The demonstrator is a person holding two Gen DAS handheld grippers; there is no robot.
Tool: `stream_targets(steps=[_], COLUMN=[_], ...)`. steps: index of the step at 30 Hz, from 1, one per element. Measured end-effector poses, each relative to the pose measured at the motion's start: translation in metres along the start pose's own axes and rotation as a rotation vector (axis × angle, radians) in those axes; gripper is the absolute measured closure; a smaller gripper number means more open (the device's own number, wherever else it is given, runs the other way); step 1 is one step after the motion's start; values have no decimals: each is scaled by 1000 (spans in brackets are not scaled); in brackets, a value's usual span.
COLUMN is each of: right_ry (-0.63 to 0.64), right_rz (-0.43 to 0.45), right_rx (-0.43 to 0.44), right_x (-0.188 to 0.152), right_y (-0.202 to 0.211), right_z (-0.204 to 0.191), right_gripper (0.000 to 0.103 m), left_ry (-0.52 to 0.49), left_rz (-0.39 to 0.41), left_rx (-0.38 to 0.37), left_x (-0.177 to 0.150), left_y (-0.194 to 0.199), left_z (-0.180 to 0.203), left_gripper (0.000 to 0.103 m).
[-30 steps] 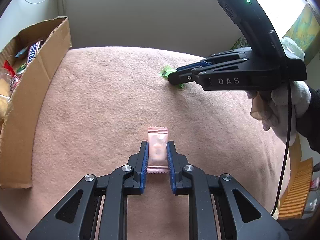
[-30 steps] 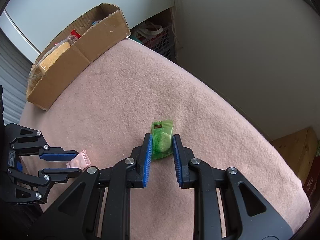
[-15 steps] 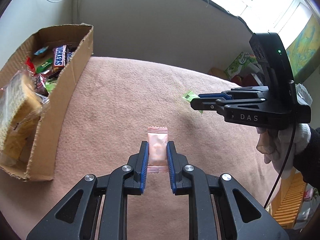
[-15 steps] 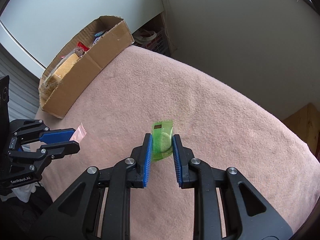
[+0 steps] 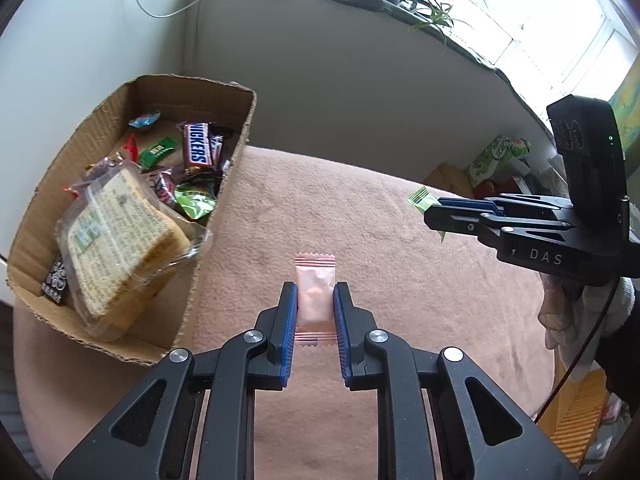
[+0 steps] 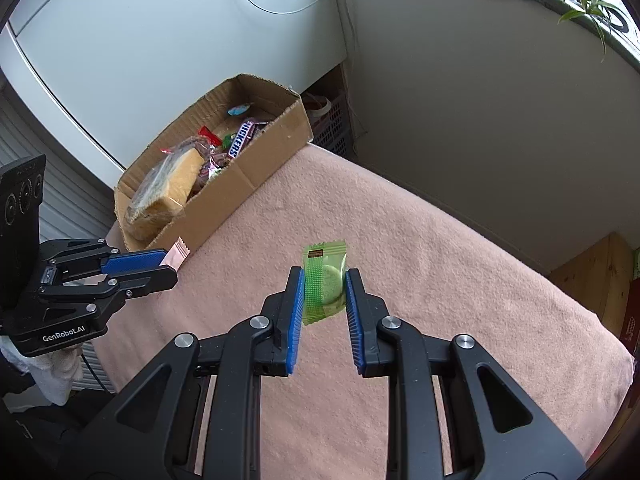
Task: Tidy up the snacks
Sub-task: 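Carry both candies into the cardboard box and open both grippers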
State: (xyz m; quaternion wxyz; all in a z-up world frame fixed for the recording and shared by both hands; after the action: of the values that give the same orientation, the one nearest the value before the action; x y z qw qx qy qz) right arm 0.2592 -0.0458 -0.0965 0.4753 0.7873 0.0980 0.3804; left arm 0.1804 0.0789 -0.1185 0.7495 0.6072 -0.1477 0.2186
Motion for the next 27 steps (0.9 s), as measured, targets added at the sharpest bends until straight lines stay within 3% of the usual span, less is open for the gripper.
stream_targets(steps=[14,27], right_ry=[75,124], right_rz=[41,13], right_rx=[16,30], right_x=[66,116], right_y=[-10,-51], right_z=[-55,-102], right_gripper=[82,82], left_ry=[107,155], left_rz=[60,103], left_rx=[63,146], left_x=[17,52], left_y=[18,25], left_z=[-66,-126], left_gripper=[86,86])
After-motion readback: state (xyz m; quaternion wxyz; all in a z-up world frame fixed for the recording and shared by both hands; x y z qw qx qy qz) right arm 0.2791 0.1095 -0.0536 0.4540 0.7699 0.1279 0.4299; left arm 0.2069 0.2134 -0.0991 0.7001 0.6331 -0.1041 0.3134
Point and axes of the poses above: each gripper's, at about its wrist camera, not at the fingertips, and y roughly against the way its jaws point, z to its right, x to its top, the point moved 3 cm from there along -y, roughly the way its jaws point, and after that the axes turned 7 degrees about x, right-handed, at the moved point
